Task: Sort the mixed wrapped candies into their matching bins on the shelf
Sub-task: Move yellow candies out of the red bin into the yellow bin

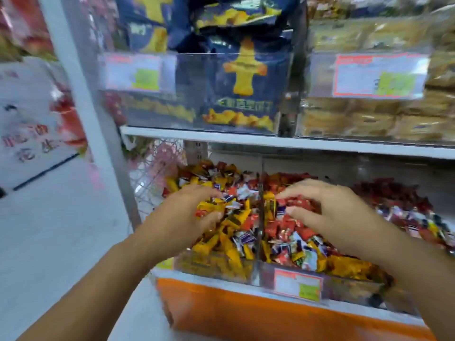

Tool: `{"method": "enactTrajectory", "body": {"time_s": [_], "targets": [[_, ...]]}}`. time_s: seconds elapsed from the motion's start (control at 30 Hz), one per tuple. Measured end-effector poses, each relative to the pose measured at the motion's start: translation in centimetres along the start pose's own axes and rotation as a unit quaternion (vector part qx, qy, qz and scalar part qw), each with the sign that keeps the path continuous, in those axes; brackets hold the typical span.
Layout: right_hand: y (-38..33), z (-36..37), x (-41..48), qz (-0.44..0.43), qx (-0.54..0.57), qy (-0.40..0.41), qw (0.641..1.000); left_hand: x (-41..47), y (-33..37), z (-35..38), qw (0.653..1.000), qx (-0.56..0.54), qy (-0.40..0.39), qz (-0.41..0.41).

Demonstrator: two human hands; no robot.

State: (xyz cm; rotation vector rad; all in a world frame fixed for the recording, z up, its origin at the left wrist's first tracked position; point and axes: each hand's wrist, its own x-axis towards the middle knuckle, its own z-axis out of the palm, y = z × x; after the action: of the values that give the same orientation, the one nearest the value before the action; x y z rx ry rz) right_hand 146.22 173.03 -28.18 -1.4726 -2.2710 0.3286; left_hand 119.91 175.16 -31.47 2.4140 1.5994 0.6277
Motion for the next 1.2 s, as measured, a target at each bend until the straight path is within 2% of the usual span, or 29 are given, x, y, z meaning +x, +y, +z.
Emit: {"method": "enactTrajectory", "body": {"time_s": [0.2,0.3,0.37,0.47,0.5,0.57,0.63,0.73,0.83,0.9,1.2], "targets": [[-5.4,6.0,5.6,-0.069,-0.018,-0.188,0.980,-5.4,-6.9,-1.7,0.998,0.014,-0.015,-0.067],[-6.1,7.1,6.8,-0.027,-0.091,-0.304,0.948,-7.2,-7.9,-1.7,0.995,0.016,-0.042,-0.085],[-6.0,7.1,7.2,-0.020,-0.152,-0.334,0.930,-7.8,-8.4,-1.5,0.993,0.028,-0.062,-0.097],[-5.3,7.0,8.0,-0.025,-0.113,-0.298,0.947,-7.9,-9.0,-1.2,0.993,0.033,-0.066,-0.090],[-5.0,6.9,8.4,-0.018,-0.097,-0.262,0.960,-7.7,-9.2,-1.1,0.994,0.026,-0.062,-0.091],[-4.2,7.2,9.3,-0.010,-0.067,-0.134,0.989,-7.4,-9.7,-0.9,0.995,0.018,-0.046,-0.091],[-3.8,7.9,9.9,0.010,-0.084,-0.045,0.995,-7.0,-9.9,-0.7,0.995,0.015,-0.036,-0.093],[-5.4,9.7,9.9,-0.050,-0.107,-0.046,0.992,-7.0,-10.0,-0.5,0.994,0.013,-0.037,-0.100],[-8.5,12.3,9.5,-0.102,-0.026,-0.121,0.987,-7.2,-9.8,-0.3,0.994,0.007,-0.032,-0.104],[-9.0,14.1,9.7,-0.098,-0.036,-0.149,0.983,-7.2,-9.6,-0.3,0.994,0.005,-0.022,-0.108],[-6.7,12.6,11.0,-0.036,0.035,-0.045,0.998,-6.7,-9.3,0.3,0.993,0.028,0.000,-0.111]]}}
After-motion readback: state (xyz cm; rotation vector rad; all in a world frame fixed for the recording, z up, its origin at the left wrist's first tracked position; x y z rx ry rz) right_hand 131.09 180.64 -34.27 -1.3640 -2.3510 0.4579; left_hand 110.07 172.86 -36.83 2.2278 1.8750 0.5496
